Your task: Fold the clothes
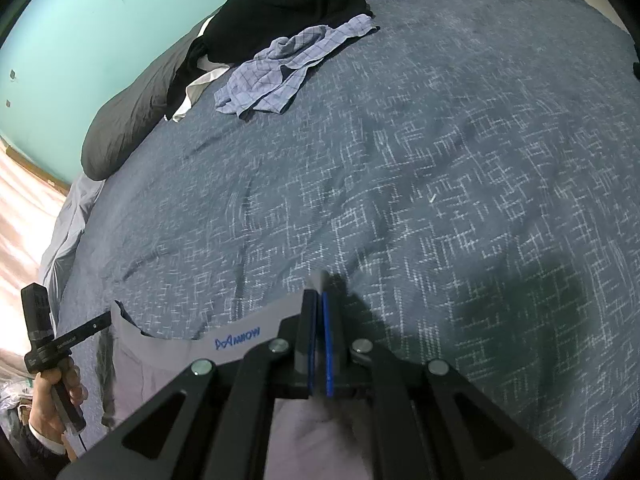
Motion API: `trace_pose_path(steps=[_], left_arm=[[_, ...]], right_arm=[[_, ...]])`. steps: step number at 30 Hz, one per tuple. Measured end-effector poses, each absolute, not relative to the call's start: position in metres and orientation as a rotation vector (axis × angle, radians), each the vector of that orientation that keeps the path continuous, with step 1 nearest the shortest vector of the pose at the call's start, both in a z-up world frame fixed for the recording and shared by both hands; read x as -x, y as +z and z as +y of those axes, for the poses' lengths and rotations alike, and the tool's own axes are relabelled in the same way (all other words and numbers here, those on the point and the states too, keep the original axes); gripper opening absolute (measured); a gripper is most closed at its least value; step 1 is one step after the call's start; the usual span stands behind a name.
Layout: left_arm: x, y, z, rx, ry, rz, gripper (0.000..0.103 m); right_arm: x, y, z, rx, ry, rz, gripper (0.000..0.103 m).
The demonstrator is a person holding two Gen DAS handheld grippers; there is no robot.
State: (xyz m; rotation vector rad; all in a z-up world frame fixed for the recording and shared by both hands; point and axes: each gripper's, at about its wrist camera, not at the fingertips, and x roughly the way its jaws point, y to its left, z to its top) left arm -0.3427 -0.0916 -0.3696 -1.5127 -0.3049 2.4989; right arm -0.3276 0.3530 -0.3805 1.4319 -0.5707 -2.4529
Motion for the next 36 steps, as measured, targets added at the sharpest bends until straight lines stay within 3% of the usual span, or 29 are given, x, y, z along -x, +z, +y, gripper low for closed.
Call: trace_pose_path(steps=[10, 15, 19, 21, 36], left_arm=[[0.348, -0.365, -0.092, 1.516, 2.470, -0.333, 0.000], [0.347, -0.370, -0.079, 1.507, 2.456, -0.265, 0.007], [0.349, -0.375, -0.082, 1.516, 2.469, -0.292, 0.006], [0.350, -0.376, -0.085, 1.515, 2.477, -0.306, 0.000], [0.352, -0.367, -0.084, 1.486, 2.503, -0.258, 0.000]], right_arm=[[0.323, -0.380, 0.358, -1.429, -2.444, -0.601, 0.003], [0.322, -0.379, 0.359, -1.424, -2.444, -0.607, 0.003], [0.322, -0.376, 0.358, -1.400, -2.459, -0.584, 0.003], [0.322, -0.374, 0.358, -1.391, -2.464, -0.578, 0.003], [0.318, -0.372, 0.363, -1.361, -2.490, -0.605, 0.003]])
